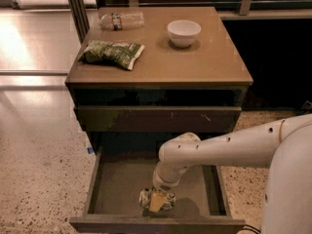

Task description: Place 7up can into middle drawer

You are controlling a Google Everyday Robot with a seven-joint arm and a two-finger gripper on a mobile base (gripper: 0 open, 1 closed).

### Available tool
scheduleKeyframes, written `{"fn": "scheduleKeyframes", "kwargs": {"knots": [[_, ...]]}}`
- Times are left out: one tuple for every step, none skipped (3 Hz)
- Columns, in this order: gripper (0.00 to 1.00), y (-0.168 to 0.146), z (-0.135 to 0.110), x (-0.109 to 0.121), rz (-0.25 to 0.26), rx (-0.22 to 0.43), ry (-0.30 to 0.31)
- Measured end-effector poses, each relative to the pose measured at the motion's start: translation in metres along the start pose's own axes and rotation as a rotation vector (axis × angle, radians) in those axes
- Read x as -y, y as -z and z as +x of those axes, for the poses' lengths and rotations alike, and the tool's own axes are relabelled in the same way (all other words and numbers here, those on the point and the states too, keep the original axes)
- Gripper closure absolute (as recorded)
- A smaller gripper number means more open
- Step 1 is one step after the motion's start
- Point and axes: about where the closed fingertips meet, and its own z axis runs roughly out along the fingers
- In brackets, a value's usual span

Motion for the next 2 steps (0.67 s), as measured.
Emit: {"fn": "scheduleKeyframes", "kwargs": {"knots": [[1.00, -0.011, 0.004, 0.006, 0.006, 0.009, -0.032], [1.00, -0.038, -0.005, 0.035, 0.039, 0.008, -0.054]]}}
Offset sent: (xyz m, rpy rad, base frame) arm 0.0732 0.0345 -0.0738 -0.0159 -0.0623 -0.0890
